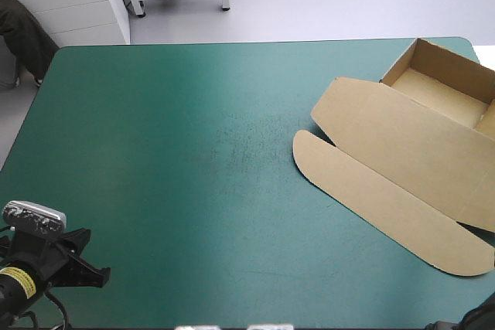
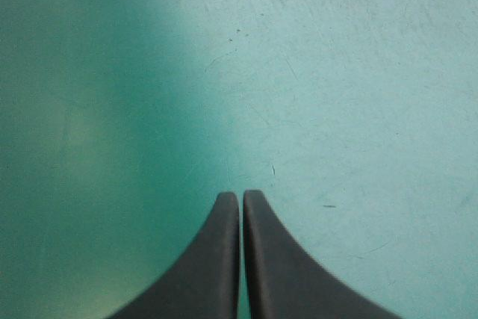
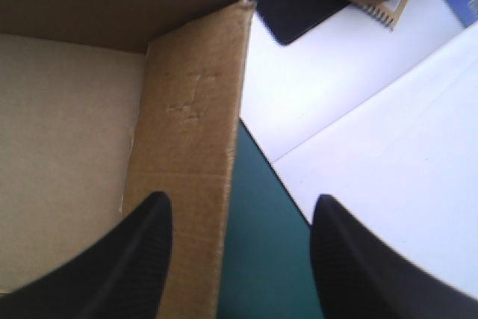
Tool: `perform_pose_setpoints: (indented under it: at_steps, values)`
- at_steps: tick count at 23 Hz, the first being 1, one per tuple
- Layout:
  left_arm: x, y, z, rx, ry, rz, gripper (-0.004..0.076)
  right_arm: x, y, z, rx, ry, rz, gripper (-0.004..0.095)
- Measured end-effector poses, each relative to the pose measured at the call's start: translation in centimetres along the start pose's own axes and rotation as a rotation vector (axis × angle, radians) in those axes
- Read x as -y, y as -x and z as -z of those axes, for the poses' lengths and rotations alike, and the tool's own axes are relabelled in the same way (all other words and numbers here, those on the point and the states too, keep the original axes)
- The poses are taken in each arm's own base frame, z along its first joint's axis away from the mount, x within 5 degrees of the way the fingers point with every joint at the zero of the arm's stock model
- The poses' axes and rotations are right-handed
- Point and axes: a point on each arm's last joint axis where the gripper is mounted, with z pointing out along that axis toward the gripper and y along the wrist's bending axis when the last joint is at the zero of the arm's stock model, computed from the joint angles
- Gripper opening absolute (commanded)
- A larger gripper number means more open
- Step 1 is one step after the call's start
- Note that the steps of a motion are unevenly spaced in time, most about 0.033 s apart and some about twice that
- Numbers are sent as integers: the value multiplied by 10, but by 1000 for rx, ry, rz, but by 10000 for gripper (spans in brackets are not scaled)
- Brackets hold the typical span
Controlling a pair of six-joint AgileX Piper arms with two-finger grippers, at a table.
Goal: Fold the box
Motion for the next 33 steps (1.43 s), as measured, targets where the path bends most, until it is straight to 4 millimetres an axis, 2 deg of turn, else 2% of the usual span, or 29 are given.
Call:
perform_pose_setpoints:
  at_steps: [4,5,8,12,13,14,15,16,17,18,19,20,22,26,29,33]
  values:
    - [0,1,0,7,-2,0,-3,8,6,46,99,9,-27,14]
    - [0,1,0,7,-2,0,-3,9,6,58,119,21,-33,-17]
    - [0,1,0,7,-3,-1,-3,4,3,87,152,85,-28,-15]
    - [0,1,0,7,-3,-1,-3,-20,-15,117,180,180,45,-15]
    - [0,1,0,6,-3,-1,-3,-35,-28,130,193,224,96,-15]
    - [0,1,0,6,-4,0,-3,-47,-40,134,189,249,141,-15]
    - [1,0,0,5,-6,1,-3,-60,-62,147,194,290,205,-15]
    - [1,0,0,5,-7,2,-3,-67,-74,152,190,317,237,-15]
    - [1,0,0,4,-9,3,-3,-76,-98,160,177,363,294,-15]
    - [1,0,0,4,-10,3,-4,-78,-112,169,186,390,321,-15]
    - [1,0,0,4,-10,3,-4,-82,-136,177,185,438,373,-15]
    - [1,0,0,4,-9,4,-4,-82,-152,183,193,469,403,-15]
    - [0,1,0,9,3,27,-4,-69,-195,200,249,551,467,-15]
    - [-7,0,-5,51,77,20,-4,-35,-243,212,366,616,445,-15]
    - [-7,-13,-10,134,58,17,-4,-10,-273,220,507,647,429,-15]
    - [-10,-25,-7,196,41,27,-4,4,-291,223,578,664,414,-15]
